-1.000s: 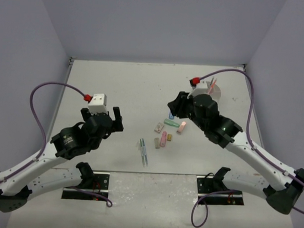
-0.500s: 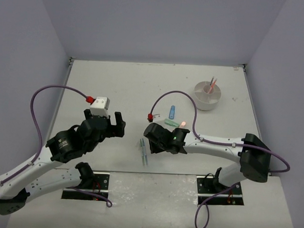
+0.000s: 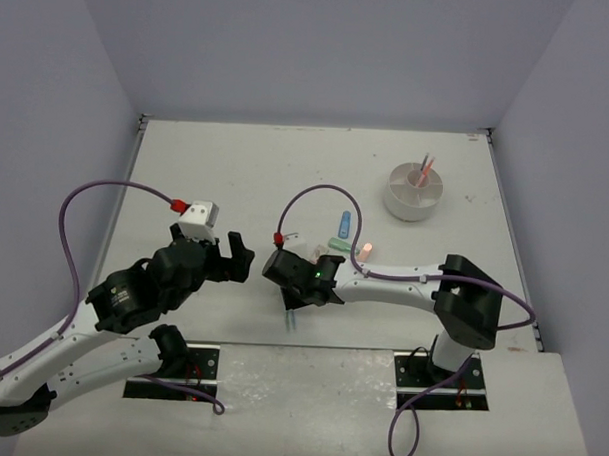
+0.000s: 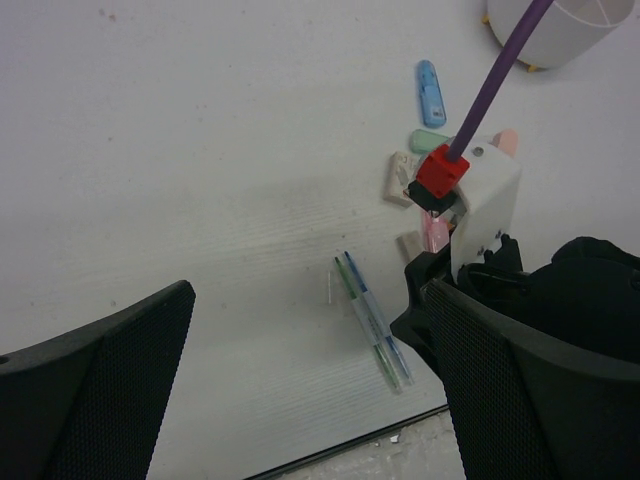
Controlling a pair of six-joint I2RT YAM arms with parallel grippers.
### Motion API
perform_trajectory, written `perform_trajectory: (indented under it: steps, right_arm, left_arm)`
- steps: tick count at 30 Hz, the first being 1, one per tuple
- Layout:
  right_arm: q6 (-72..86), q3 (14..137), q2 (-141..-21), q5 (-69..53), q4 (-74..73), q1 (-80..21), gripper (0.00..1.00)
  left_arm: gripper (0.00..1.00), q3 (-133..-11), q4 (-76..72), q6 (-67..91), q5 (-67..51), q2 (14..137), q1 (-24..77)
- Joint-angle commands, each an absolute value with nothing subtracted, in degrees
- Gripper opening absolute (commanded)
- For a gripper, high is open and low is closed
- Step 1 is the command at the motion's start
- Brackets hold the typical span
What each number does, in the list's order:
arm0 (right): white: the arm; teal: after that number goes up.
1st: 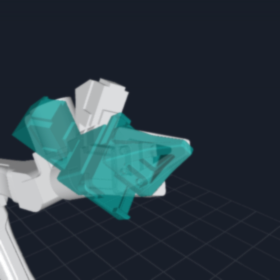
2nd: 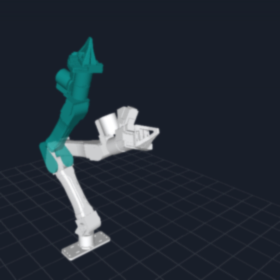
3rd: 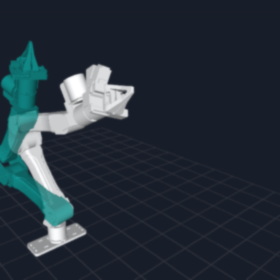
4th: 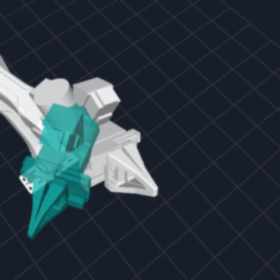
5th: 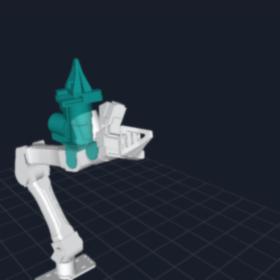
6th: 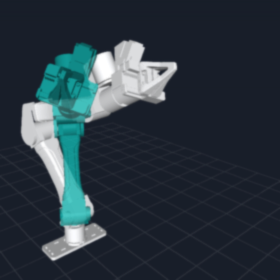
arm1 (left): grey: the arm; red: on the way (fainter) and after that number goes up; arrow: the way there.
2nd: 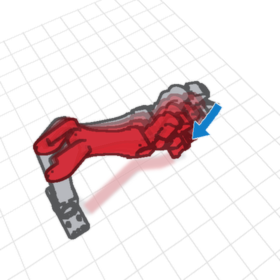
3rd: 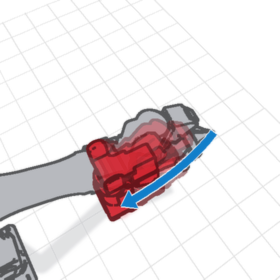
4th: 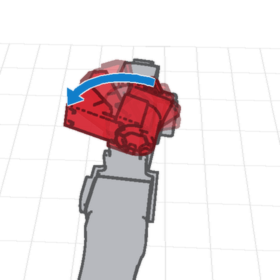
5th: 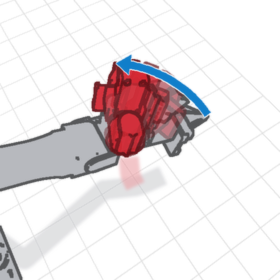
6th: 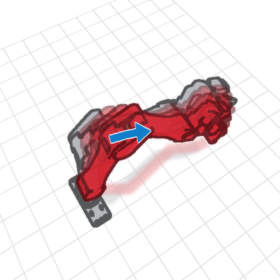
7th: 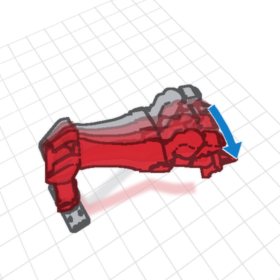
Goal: Sort the stationery into containers
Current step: Pick up the pen from the center of the board.
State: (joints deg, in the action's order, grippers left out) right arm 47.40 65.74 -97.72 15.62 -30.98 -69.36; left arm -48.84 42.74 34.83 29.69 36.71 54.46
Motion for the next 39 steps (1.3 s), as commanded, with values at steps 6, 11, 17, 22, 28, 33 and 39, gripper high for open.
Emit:
perform_trajectory:
  steps: [6,11,17,22,28,33,39]
  right_arm:
    - [49.6,70.0,-100.6,18.8,-34.2,-69.6,0.25]
    - [49.1,71.0,-102.6,18.4,-34.0,-69.6,0.23]
    - [48.9,72.4,-105.2,18.2,-34.1,-69.6,0.21]
    - [48.7,73.0,-106.7,18.1,-34.3,-69.5,0.2]
    - [49.1,73.2,-108.0,18.2,-34.7,-69.2,0.19]
    - [49.4,72.8,-108.3,18.3,-35.2,-68.9,0.18]
    - [49.8,71.6,-109.0,18.2,-35.2,-68.0,0.16]
  left_arm:
    - [1.0,-48.2,40.1,33.4,28.4,35.6,54.8]
    - [1.0,-48.2,40.1,33.4,28.3,35.5,54.8]
    - [1.0,-48.1,40.0,33.4,28.2,35.7,54.8]
    - [1.0,-48.1,40.0,33.4,28.2,35.7,54.8]
    - [1.0,-48.0,39.9,33.2,27.9,35.4,54.9]
    - [1.0,-48.0,39.8,33.3,27.8,35.2,54.9]
    - [1.0,-48.0,39.9,33.2,28.0,34.7,55.3]
